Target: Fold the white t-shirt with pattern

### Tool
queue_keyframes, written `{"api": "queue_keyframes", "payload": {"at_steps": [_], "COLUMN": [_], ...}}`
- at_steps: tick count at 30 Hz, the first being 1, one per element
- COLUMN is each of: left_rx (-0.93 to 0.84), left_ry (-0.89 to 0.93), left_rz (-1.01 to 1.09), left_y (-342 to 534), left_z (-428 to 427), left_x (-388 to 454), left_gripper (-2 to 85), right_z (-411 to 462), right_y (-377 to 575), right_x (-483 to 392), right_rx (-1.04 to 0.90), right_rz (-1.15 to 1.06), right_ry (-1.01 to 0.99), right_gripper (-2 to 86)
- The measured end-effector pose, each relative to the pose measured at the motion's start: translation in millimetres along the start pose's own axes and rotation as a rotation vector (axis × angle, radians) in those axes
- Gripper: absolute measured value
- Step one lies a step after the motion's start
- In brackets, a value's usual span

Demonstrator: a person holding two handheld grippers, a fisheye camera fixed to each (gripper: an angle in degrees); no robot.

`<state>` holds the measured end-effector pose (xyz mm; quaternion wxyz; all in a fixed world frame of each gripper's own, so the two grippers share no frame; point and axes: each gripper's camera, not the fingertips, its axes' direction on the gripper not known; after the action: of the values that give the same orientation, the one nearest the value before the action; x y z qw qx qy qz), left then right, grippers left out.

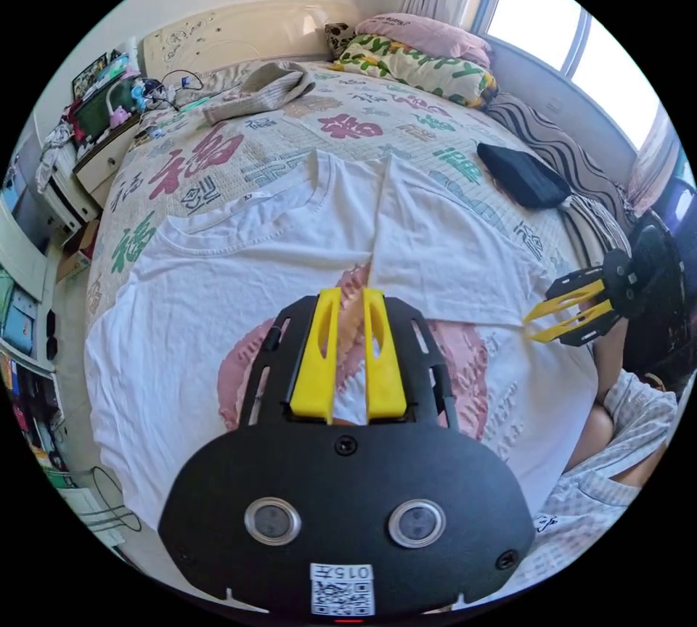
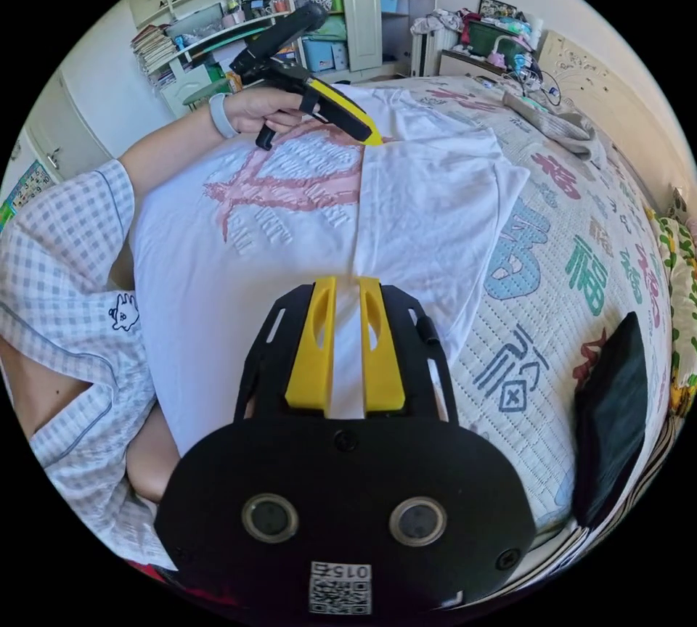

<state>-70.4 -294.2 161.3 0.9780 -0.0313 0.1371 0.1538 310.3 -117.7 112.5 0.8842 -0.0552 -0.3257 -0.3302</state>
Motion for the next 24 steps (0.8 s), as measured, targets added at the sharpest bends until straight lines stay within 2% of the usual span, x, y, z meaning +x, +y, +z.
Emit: {"api": "queue_keyframes", "payload": {"at_steps": [3,6,10,13,16,21,24], "left_rx": [0.087,0.166,0.049,-0.044,-0.026,-0.014,0.135], "left_ry": [0.016,0.095,0.178,0.08,0.057,-0.075,-0.106], "left_rz": [-0.017,0.017,0.104,0.145,0.138,0.096,-0.022], "left_y": [0,-11,-37,-36,-24,35,119], "left_z": [-30,-49,-13,17,7,-74,-166], "left_x": [-2,5,28,37,26,-17,-75], "left_gripper": [7.8,8.1,7.9,7.1,5.7,6.5,7.4], "right_z": [-21,-24,5,14,17,1,-15], "right_y": [7,8,-14,-25,-32,-41,-63], "right_x": [20,32,27,22,23,20,1], "right_rx": [0.145,0.203,0.072,0.05,0.07,0.214,0.326], "right_rz": [0.113,0.242,0.268,0.257,0.26,0.281,0.275], "right_ry": [-0.021,0.107,0.213,0.243,0.2,0.122,0.108], "right_gripper": [6.6,7.1,5.1,3.9,2.9,5.5,6.1]}}
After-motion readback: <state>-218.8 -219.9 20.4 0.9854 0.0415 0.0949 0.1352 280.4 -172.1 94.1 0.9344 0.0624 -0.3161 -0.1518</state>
